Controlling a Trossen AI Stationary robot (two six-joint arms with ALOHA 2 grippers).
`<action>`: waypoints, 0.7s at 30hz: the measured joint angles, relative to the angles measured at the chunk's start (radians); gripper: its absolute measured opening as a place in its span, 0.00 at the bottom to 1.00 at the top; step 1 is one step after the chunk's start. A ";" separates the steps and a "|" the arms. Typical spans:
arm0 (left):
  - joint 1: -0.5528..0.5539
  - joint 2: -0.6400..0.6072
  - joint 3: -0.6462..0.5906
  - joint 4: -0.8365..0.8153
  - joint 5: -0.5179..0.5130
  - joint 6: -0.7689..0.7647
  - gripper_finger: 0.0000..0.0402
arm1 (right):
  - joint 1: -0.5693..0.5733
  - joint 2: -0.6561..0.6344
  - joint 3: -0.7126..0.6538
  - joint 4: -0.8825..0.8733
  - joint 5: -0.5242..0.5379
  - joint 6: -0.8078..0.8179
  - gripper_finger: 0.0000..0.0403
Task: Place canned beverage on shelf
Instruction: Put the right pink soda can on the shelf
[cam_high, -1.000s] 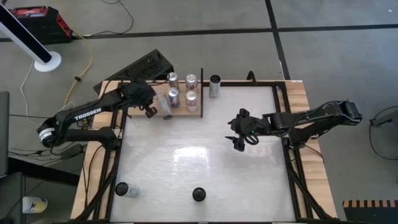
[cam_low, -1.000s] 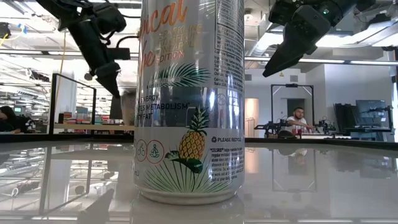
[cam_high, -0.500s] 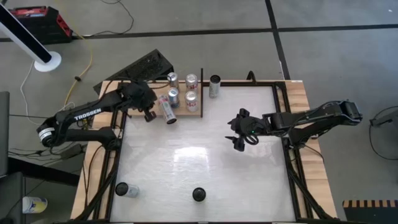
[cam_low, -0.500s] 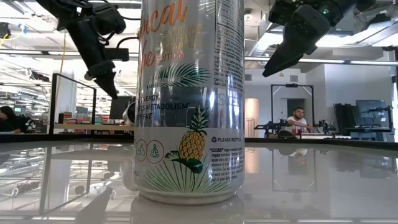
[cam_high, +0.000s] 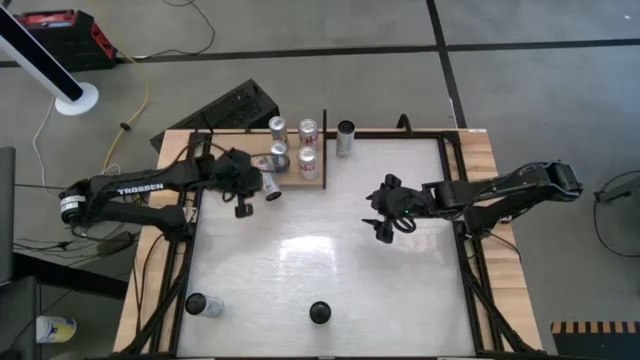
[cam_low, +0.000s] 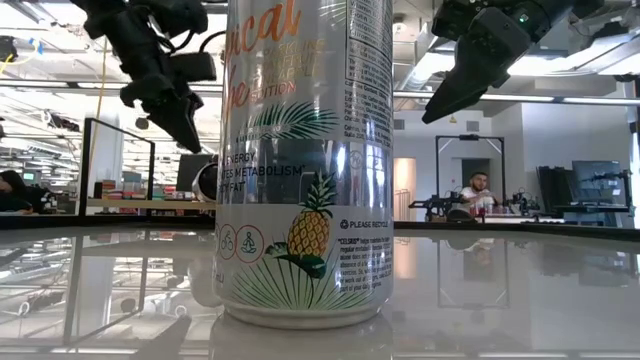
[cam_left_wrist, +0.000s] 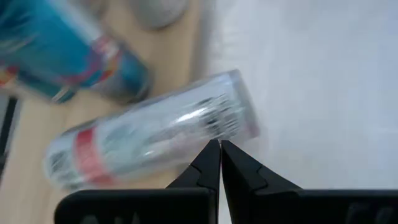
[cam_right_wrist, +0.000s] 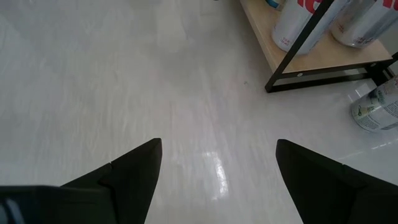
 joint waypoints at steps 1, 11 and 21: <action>-0.024 0.000 0.000 0.000 0.000 -0.007 0.00 | 0.000 0.000 0.000 0.000 0.000 0.000 0.84; -0.264 0.000 0.000 -0.027 -0.126 0.016 0.00 | 0.000 0.000 0.000 0.003 0.000 0.001 0.84; -0.332 -0.039 0.001 -0.029 -0.316 0.132 0.00 | 0.000 0.000 0.000 0.004 0.000 0.001 0.84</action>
